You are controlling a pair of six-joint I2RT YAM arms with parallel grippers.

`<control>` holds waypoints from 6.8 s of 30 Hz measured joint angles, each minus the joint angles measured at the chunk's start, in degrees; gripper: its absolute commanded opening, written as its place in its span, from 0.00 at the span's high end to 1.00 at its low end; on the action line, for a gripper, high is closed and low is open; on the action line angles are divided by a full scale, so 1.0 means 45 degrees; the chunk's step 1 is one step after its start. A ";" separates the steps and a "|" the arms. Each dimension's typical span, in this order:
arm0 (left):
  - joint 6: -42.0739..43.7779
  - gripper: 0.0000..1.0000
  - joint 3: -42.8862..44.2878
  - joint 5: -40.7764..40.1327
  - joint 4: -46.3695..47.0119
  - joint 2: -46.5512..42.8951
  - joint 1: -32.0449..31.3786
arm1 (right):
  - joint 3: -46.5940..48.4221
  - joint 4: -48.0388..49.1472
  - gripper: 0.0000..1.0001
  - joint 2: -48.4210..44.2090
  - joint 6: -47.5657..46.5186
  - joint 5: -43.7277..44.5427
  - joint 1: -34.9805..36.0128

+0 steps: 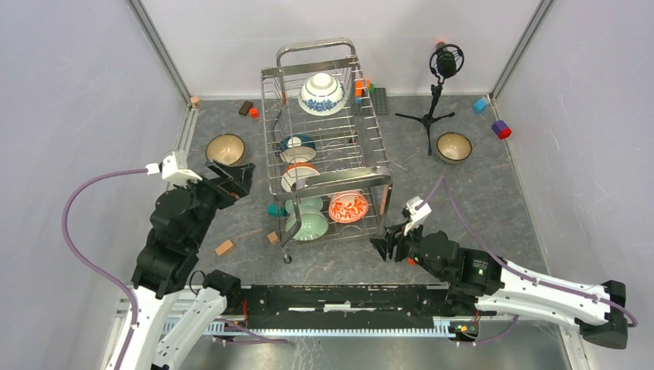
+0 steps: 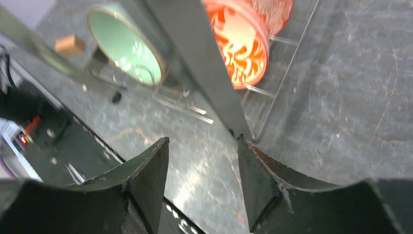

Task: Unload the bowls from the dish rack
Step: Move the dish rack to the center of the board, then pick up the bowl from the dish rack.

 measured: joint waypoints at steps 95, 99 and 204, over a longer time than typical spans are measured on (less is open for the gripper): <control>0.0758 0.00 0.5003 0.0792 0.3648 0.5960 0.0000 | 2.1954 -0.2579 1.00 1.7073 -0.5945 -0.5304 -0.6329; 0.0758 0.00 0.4983 0.0792 0.3682 0.5960 0.0000 | 2.1731 -0.2390 1.00 1.6966 -0.5780 -0.5285 -0.6334; -0.8281 0.98 0.4318 0.8150 1.2458 1.0520 -0.0180 | 1.2930 0.8621 0.71 1.3056 0.4988 -0.9675 -0.8961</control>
